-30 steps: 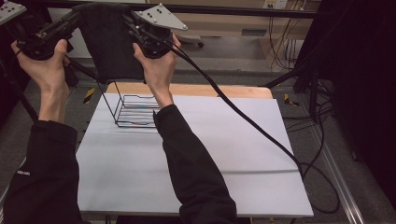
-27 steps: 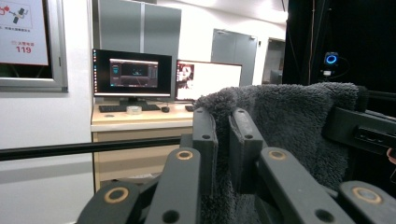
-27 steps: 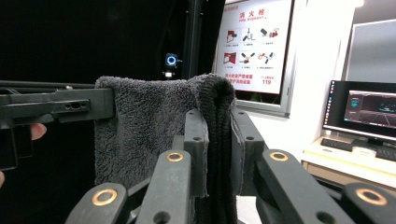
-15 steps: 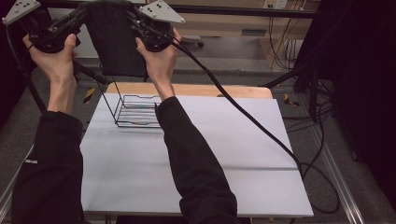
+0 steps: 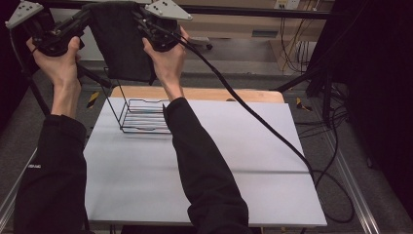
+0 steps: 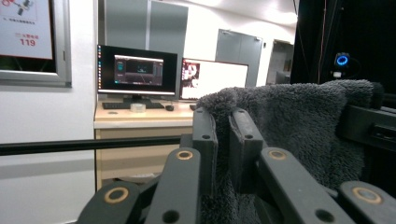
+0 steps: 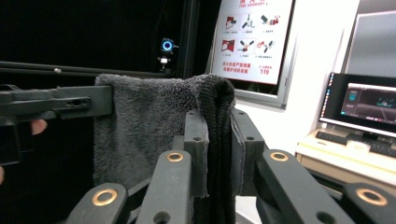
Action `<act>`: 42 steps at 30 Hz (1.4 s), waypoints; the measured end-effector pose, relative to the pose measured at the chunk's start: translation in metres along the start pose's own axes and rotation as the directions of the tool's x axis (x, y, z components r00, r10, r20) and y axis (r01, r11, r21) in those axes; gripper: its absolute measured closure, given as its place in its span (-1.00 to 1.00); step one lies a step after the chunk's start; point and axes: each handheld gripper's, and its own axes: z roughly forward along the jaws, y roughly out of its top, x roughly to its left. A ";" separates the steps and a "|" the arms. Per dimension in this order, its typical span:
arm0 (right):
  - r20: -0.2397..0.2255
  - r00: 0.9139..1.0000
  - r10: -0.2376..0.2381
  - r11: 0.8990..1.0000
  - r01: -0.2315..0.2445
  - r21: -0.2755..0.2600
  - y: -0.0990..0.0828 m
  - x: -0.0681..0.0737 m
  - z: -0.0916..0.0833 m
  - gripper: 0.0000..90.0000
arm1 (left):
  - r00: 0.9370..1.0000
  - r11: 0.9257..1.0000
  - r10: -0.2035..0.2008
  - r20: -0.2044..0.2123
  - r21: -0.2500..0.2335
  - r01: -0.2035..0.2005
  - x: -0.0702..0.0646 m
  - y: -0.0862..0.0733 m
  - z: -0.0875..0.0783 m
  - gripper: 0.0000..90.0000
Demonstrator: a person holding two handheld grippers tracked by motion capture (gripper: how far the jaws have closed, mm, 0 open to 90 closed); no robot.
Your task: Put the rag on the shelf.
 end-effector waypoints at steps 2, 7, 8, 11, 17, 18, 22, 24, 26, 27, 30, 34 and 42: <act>0.002 1.000 -0.012 1.000 0.012 -0.006 0.006 -0.001 0.003 0.77 | 1.000 1.000 0.014 -0.006 -0.010 -0.014 -0.001 0.005 0.000 0.83; 0.002 1.000 -0.009 1.000 0.009 -0.008 0.008 -0.004 0.010 0.77 | 1.000 1.000 0.015 -0.013 0.000 -0.015 0.002 0.004 0.004 0.83; 0.004 1.000 -0.012 1.000 0.012 -0.002 0.007 -0.004 0.011 0.77 | 1.000 1.000 0.017 -0.014 0.005 -0.017 0.002 0.002 0.004 0.83; 0.002 1.000 -0.022 0.999 0.022 0.029 -0.001 -0.002 0.013 0.77 | 1.000 1.000 0.017 -0.012 0.025 -0.016 0.004 -0.008 0.006 0.83; -0.001 1.000 0.004 0.998 -0.003 0.067 -0.019 -0.004 0.006 0.77 | 1.000 0.998 0.025 0.017 0.057 -0.026 0.007 -0.027 0.002 0.83; -0.001 1.000 -0.006 0.997 0.006 0.071 -0.021 -0.003 0.005 0.77 | 0.999 0.998 0.027 0.018 0.063 -0.028 0.007 -0.029 0.001 0.83; -0.011 1.000 -0.007 0.997 0.008 0.081 -0.031 0.003 -0.001 0.76 | 0.999 0.996 0.028 0.033 0.082 -0.031 0.006 -0.036 -0.007 0.83; -0.011 1.000 -0.006 0.995 0.007 0.095 -0.036 0.004 -0.002 0.76 | 0.999 0.995 0.031 0.039 0.094 -0.035 0.006 -0.040 -0.010 0.83; -0.019 1.000 0.002 0.995 0.000 0.100 -0.040 0.006 -0.005 0.76 | 0.998 0.994 0.031 0.047 0.100 -0.035 0.007 -0.042 -0.014 0.83; -0.023 1.000 0.004 0.995 -0.001 0.099 -0.042 0.006 -0.006 0.76 | 0.998 0.994 0.030 0.051 0.102 -0.035 0.007 -0.043 -0.016 0.83; -0.032 0.999 0.008 0.994 -0.004 0.106 -0.046 0.008 -0.010 0.76 | 0.997 0.994 0.030 0.066 0.107 -0.037 0.007 -0.046 -0.021 0.83; -0.057 0.998 0.028 0.994 -0.022 0.106 -0.050 0.010 -0.016 0.76 | 0.996 0.993 0.027 0.079 0.115 -0.036 0.009 -0.050 -0.029 0.83; -0.083 0.996 0.021 0.993 -0.011 0.117 -0.054 0.016 -0.022 0.76 | 0.995 0.991 0.043 0.085 0.126 -0.053 0.008 -0.055 -0.041 0.83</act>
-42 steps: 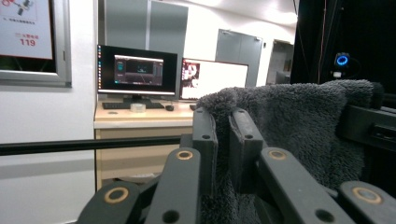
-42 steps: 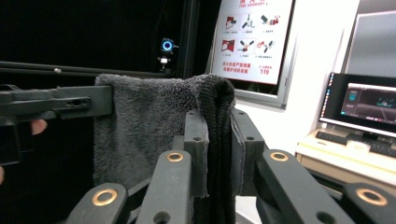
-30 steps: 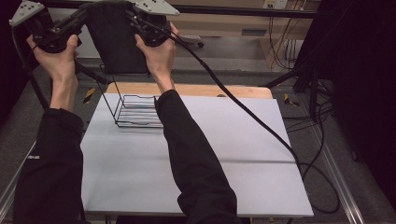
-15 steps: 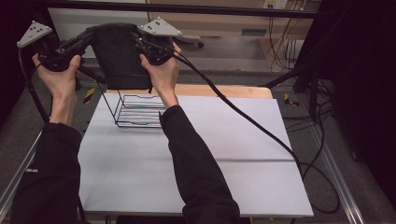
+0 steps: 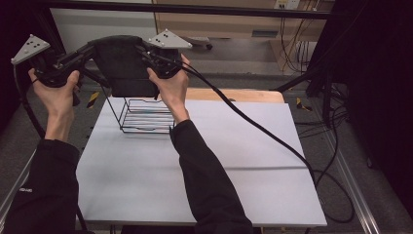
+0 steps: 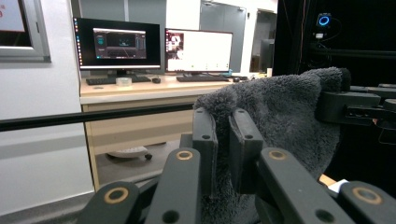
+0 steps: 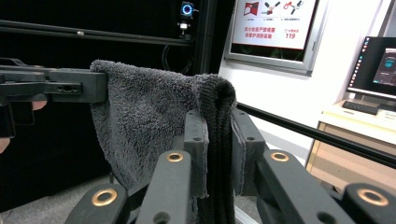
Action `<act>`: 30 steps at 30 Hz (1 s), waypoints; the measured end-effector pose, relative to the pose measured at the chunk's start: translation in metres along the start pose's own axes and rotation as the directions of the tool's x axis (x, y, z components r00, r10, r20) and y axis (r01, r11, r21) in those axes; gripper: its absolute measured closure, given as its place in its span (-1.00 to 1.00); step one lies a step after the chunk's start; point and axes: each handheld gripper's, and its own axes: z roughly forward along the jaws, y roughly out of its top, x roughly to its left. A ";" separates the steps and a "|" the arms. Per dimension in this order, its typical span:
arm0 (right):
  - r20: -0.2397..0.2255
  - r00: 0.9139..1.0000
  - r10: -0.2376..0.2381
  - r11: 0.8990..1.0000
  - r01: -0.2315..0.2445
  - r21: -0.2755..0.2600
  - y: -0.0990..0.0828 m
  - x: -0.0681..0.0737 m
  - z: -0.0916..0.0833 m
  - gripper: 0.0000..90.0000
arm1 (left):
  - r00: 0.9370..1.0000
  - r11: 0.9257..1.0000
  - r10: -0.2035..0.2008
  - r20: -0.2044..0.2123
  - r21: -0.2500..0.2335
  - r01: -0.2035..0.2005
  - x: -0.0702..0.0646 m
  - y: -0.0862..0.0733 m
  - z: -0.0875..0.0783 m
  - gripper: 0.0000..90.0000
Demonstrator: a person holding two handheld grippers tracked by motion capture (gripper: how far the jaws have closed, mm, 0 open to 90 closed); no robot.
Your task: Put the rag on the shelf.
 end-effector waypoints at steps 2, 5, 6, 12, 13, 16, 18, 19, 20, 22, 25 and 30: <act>-0.004 1.000 -0.005 1.000 0.005 0.002 -0.001 0.002 0.000 0.76 | 1.000 1.000 0.005 -0.003 0.007 -0.005 0.000 -0.002 -0.002 0.83; -0.005 1.000 -0.021 1.000 0.021 0.012 -0.003 0.005 -0.001 0.76 | 1.000 1.000 0.010 0.002 0.009 -0.010 -0.001 -0.004 -0.006 0.83; -0.005 1.000 -0.024 1.000 0.024 0.013 -0.003 0.006 -0.002 0.76 | 1.000 1.000 0.010 0.003 0.006 -0.010 -0.001 -0.006 -0.007 0.83; -0.006 0.999 -0.035 0.999 0.036 0.032 -0.005 0.010 -0.003 0.76 | 1.000 1.000 0.011 0.009 0.009 -0.011 -0.002 -0.011 -0.011 0.83; -0.007 0.999 -0.036 0.999 0.036 0.035 -0.005 0.010 -0.004 0.76 | 1.000 1.000 0.015 0.011 0.010 -0.015 -0.002 -0.012 -0.012 0.83; -0.013 0.999 -0.043 0.998 0.043 0.047 -0.005 0.013 -0.006 0.76 | 1.000 1.000 0.014 0.012 0.019 -0.015 -0.003 -0.014 -0.015 0.83; -0.015 0.999 -0.031 0.998 0.032 0.058 -0.006 0.014 -0.007 0.76 | 1.000 1.000 0.016 0.010 0.023 -0.016 -0.003 -0.015 -0.015 0.83; -0.019 0.999 -0.027 0.998 0.028 0.058 -0.007 0.015 -0.007 0.76 | 1.000 0.999 0.023 0.007 0.031 -0.023 -0.003 -0.017 -0.016 0.83; -0.024 1.000 -0.015 0.998 0.016 0.058 -0.008 0.015 -0.008 0.76 | 1.000 0.999 0.022 0.008 0.034 -0.022 -0.004 -0.017 -0.016 0.83; -0.030 1.000 -0.008 0.998 0.010 0.067 -0.011 0.014 -0.009 0.76 | 1.000 0.999 0.025 0.011 0.045 -0.026 -0.005 -0.020 -0.016 0.83; -0.034 0.999 -0.002 0.997 0.004 0.076 -0.015 0.013 -0.011 0.76 | 0.999 0.998 0.034 0.013 0.053 -0.035 -0.007 -0.022 -0.016 0.83; -0.042 0.999 -0.026 0.996 0.030 0.086 -0.018 0.018 -0.014 0.76 | 0.999 0.998 0.035 0.016 0.060 -0.036 -0.008 -0.027 -0.019 0.83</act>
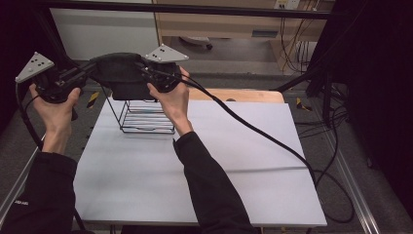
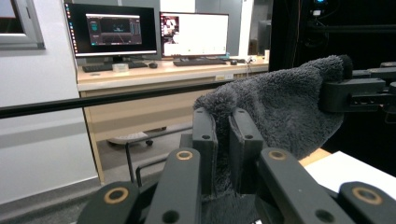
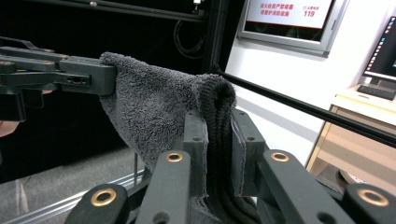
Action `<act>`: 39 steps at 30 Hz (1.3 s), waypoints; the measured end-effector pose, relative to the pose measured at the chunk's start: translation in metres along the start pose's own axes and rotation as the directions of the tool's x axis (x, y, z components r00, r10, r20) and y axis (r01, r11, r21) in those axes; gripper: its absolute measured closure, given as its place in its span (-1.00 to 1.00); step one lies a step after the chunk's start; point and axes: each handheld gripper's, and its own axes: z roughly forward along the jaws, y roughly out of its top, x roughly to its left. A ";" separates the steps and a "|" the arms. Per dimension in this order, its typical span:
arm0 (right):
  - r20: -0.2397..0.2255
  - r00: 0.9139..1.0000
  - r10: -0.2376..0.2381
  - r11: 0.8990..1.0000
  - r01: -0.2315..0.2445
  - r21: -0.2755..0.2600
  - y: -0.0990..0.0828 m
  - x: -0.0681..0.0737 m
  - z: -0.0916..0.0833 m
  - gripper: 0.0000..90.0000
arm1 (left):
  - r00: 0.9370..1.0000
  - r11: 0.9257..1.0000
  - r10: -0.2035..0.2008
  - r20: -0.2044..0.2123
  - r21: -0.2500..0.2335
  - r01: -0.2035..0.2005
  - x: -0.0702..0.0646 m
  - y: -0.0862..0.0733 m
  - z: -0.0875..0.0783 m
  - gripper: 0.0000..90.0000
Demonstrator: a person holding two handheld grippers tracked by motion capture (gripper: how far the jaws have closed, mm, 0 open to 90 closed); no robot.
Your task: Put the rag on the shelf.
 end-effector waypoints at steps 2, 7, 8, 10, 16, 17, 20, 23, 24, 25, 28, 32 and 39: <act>-0.002 1.000 -0.009 1.000 0.009 0.009 -0.001 0.002 0.000 0.76 | 1.000 1.000 0.004 0.001 0.007 -0.004 0.000 -0.003 -0.002 0.83; -0.001 1.000 -0.013 0.999 0.013 0.043 -0.004 0.007 -0.001 0.75 | 1.000 1.000 -0.004 0.002 0.023 0.004 -0.002 -0.013 -0.004 0.82; 0.001 1.000 -0.010 0.999 0.010 0.050 -0.005 0.008 -0.001 0.75 | 1.000 1.000 -0.002 0.002 0.028 0.001 -0.002 -0.014 -0.005 0.82; -0.001 1.000 -0.012 0.998 0.012 0.061 -0.006 0.009 -0.001 0.75 | 1.000 0.999 0.000 -0.003 0.038 0.000 -0.003 -0.017 -0.006 0.81; -0.012 1.000 0.011 0.997 -0.010 0.079 -0.013 0.012 -0.003 0.73 | 1.000 0.997 0.013 -0.006 0.073 -0.013 -0.007 -0.022 -0.007 0.79; -0.016 1.000 0.026 0.997 -0.025 0.079 -0.015 0.011 -0.004 0.73 | 1.000 0.997 0.017 -0.004 0.081 -0.016 -0.007 -0.023 -0.008 0.78; -0.028 0.998 0.051 0.995 -0.048 0.085 -0.023 0.010 -0.006 0.70 | 1.000 0.994 0.021 -0.003 0.105 -0.021 -0.009 -0.025 -0.008 0.76; -0.036 0.998 0.047 0.994 -0.043 0.096 -0.028 0.013 -0.009 0.64 | 1.000 0.991 0.023 -0.001 0.135 -0.022 -0.011 -0.028 -0.010 0.72; -0.040 0.998 0.043 0.994 -0.038 0.101 -0.029 0.014 -0.010 0.58 | 1.000 0.989 0.024 -0.001 0.143 -0.023 -0.011 -0.030 -0.010 0.70; -0.045 0.998 0.044 0.994 -0.039 0.106 -0.031 0.014 -0.012 0.53 | 1.000 0.988 0.024 0.001 0.152 -0.024 -0.011 -0.031 -0.011 0.67; -0.053 0.997 0.053 0.991 -0.046 0.123 -0.033 0.017 -0.016 0.42 | 1.000 0.985 0.021 0.003 0.173 -0.021 -0.012 -0.037 -0.013 0.61; -0.044 0.998 0.039 0.988 -0.031 0.153 -0.035 0.023 -0.022 0.36 | 1.000 0.979 0.016 0.005 0.202 -0.017 -0.013 -0.045 -0.014 0.52; -0.036 0.998 0.050 0.974 -0.040 0.224 -0.051 0.030 -0.025 0.29 | 0.999 0.962 0.026 -0.027 0.274 -0.017 -0.015 -0.063 -0.013 0.36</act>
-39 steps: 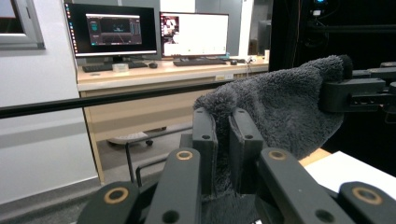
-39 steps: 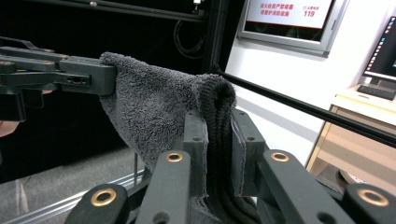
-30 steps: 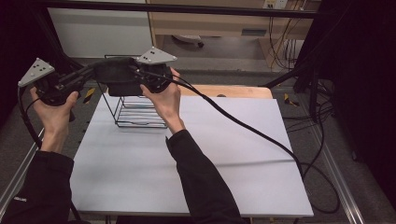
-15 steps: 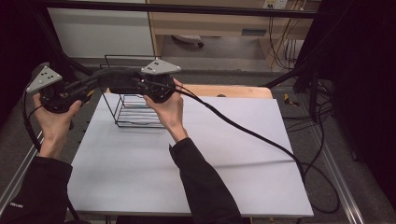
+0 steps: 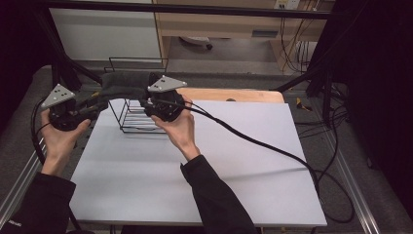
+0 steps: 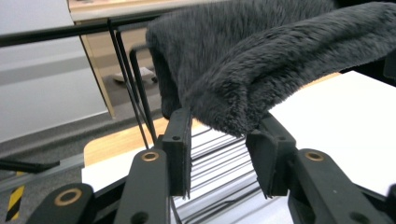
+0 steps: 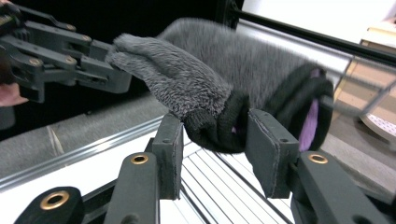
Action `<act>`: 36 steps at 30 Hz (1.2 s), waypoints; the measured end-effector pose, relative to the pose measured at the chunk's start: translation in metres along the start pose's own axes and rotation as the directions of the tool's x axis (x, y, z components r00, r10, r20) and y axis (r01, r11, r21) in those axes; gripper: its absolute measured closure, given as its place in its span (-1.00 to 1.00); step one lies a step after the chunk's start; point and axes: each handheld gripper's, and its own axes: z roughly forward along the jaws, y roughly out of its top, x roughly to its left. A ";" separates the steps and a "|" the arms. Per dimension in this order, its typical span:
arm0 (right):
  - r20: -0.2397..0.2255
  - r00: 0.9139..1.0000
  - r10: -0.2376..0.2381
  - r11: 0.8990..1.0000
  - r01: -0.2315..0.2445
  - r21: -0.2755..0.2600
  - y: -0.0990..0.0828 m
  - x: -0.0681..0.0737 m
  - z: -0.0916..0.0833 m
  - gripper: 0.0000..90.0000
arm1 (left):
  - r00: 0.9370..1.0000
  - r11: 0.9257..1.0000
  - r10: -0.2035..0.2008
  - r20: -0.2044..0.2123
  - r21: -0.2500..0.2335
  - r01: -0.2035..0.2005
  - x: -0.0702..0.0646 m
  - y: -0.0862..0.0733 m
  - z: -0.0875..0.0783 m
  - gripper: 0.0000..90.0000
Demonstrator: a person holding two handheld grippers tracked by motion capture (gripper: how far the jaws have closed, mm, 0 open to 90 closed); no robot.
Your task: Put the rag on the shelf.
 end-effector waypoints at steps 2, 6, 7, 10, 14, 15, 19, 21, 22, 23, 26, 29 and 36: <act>-0.007 1.000 0.015 1.000 -0.015 0.012 -0.006 -0.001 0.003 0.27 | 1.000 1.000 -0.010 -0.001 0.012 0.010 0.001 -0.004 0.003 0.32; -0.009 0.999 0.039 0.999 -0.038 0.034 -0.019 -0.005 0.010 0.26 | 1.000 0.999 -0.012 -0.005 0.040 0.012 0.001 -0.011 0.012 0.28; -0.008 0.999 0.048 0.998 -0.047 0.038 -0.023 -0.006 0.012 0.26 | 1.000 0.999 -0.013 -0.008 0.047 0.014 0.001 -0.013 0.015 0.27; -0.015 0.997 0.072 0.996 -0.071 0.053 -0.034 -0.012 0.020 0.25 | 1.000 0.997 -0.022 -0.016 0.072 0.023 0.002 -0.020 0.023 0.23; -0.012 0.997 0.077 0.995 -0.076 0.066 -0.051 -0.019 0.034 0.12 | 0.999 0.993 -0.034 -0.020 0.110 0.036 0.002 -0.031 0.034 0.12; -0.012 0.996 0.083 0.994 -0.082 0.070 -0.056 -0.022 0.036 0.07 | 0.999 0.992 -0.032 -0.021 0.122 0.034 0.002 -0.034 0.036 0.09; -0.026 0.993 0.114 0.991 -0.112 0.071 -0.069 -0.028 0.038 -0.23 | 0.999 0.988 -0.031 -0.030 0.149 0.035 0.002 -0.043 0.037 -0.08; -0.029 0.992 0.121 0.990 -0.118 0.081 -0.072 -0.030 0.033 -0.40 | 0.999 0.987 -0.032 -0.031 0.159 0.037 0.001 -0.046 0.036 -0.18; -0.034 0.992 0.123 0.989 -0.119 0.086 -0.073 -0.030 0.030 -0.45 | 0.999 0.986 -0.031 -0.029 0.162 0.036 0.000 -0.048 0.035 -0.22; -0.039 0.992 0.122 0.988 -0.117 0.096 -0.073 -0.031 0.027 -0.51 | 0.999 0.986 -0.034 -0.025 0.164 0.038 -0.001 -0.050 0.034 -0.27; -0.038 0.994 0.101 0.991 -0.098 0.092 -0.071 -0.031 0.013 -0.59 | 0.999 0.984 -0.042 -0.020 0.171 0.045 -0.003 -0.054 0.030 -0.40; -0.046 0.994 0.100 0.990 -0.095 0.106 -0.071 -0.033 -0.002 -0.69 | 0.998 0.983 -0.056 -0.008 0.176 0.057 -0.008 -0.058 0.026 -0.49; -0.022 0.994 0.102 0.985 -0.098 0.144 -0.081 -0.041 -0.041 -0.83 | 0.998 0.980 -0.053 0.037 0.193 0.045 -0.024 -0.067 0.019 -0.73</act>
